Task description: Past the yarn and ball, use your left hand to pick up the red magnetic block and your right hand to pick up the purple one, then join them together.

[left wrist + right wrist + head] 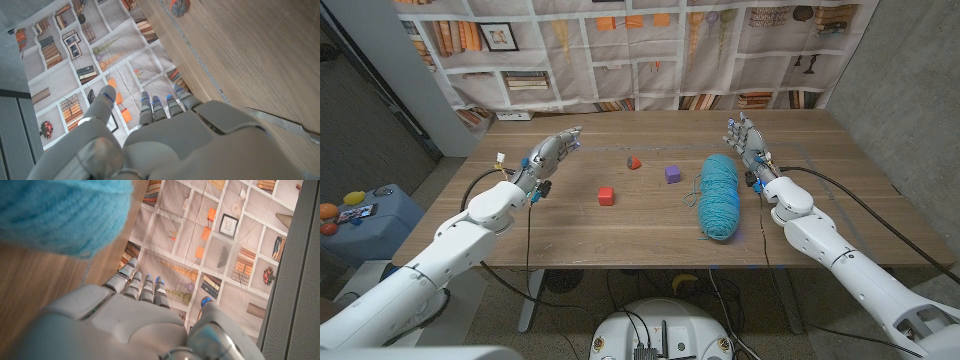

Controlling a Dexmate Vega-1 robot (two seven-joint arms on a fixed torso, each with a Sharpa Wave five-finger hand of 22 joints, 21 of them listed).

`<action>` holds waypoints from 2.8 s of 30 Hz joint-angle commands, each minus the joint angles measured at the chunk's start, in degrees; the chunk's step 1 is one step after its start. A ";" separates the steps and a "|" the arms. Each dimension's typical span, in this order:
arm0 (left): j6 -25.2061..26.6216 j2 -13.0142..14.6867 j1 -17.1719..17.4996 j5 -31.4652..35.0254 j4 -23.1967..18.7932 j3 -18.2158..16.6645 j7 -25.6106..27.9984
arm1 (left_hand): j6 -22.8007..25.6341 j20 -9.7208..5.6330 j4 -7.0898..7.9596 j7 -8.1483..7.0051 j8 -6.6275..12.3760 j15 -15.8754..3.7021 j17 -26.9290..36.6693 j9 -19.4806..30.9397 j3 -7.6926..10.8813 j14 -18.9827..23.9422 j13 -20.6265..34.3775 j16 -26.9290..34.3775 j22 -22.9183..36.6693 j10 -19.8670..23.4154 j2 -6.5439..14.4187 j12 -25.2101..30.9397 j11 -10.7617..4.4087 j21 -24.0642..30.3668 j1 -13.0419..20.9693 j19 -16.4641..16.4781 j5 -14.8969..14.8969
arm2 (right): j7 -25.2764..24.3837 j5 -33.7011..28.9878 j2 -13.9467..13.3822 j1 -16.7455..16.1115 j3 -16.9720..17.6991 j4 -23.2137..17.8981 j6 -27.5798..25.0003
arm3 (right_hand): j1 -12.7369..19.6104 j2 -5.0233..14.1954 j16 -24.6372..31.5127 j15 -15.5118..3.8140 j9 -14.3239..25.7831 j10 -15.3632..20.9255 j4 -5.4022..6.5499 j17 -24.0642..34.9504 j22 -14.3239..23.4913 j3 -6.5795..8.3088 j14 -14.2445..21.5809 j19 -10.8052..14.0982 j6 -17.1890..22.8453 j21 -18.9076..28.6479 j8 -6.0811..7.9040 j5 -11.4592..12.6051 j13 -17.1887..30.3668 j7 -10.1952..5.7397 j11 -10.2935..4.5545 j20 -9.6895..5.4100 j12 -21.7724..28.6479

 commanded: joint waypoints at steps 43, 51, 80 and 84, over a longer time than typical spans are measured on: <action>35.15 22.45 1.07 35.60 -27.45 3.40 0.84 | 5.25 -6.01 -0.19 -2.50 0.21 -1.21 0.45 0.39 -1.49 -2.45 0.31 -0.42 0.15 -0.55 -8.85 -0.86 -2.09 -0.73 12.17 -5.14 0.46 | -1.69 -1.45 -0.63 -1.47 0.95 -0.60 1.48 | 0.39 0.34 0.45 -0.27 0.23 0.36 -0.75 -1.01 0.09 0.40 -0.07 0.31 0.46 0.28 0.33 0.33 -0.07 -0.29 0.20 -0.98 0.49; 36.12 23.55 -3.52 38.73 -27.53 7.22 -4.27 | 5.03 -5.95 -0.11 -3.16 0.16 -0.82 0.46 0.46 -1.66 -3.39 0.30 -0.45 0.14 -1.49 -9.99 -0.97 -2.03 -0.86 13.73 -6.80 0.30 | -1.75 -1.46 -0.31 -1.54 0.83 -0.22 1.71 | 0.42 0.42 0.47 -0.33 0.23 0.35 -0.87 -1.21 0.08 0.49 -0.02 0.35 0.41 0.30 0.31 0.33 -0.08 -0.29 0.15 -1.01 0.50; 44.98 18.49 -18.35 67.86 -30.05 24.01 -28.12 | 3.28 -3.57 0.22 -1.62 -0.52 1.57 0.50 0.58 -1.51 -9.59 0.26 -0.52 0.17 -9.49 -11.87 -1.28 0.28 -0.95 20.51 -12.18 -0.06 | -4.59 -3.19 -1.23 -3.76 1.29 -3.81 1.04 | 0.32 0.56 0.56 -0.33 0.22 0.44 -1.28 -1.98 0.08 0.71 0.02 0.47 0.35 0.32 0.32 0.24 -0.12 -0.30 0.15 -1.04 0.55; 44.53 17.26 -18.44 70.76 -29.72 24.65 -29.61 | 3.63 -2.93 0.30 -1.31 -0.33 1.77 0.50 0.58 -1.69 -10.64 0.28 -0.57 0.19 -10.66 -12.03 -1.26 0.61 -1.04 21.17 -13.77 -0.07 | -3.85 -3.02 -1.00 -3.36 1.24 -3.02 1.72 | 0.22 0.69 0.60 -0.35 0.22 0.46 -1.26 -2.07 0.07 0.76 0.02 0.45 0.44 0.31 0.36 0.23 -0.13 -0.37 0.11 -1.09 0.55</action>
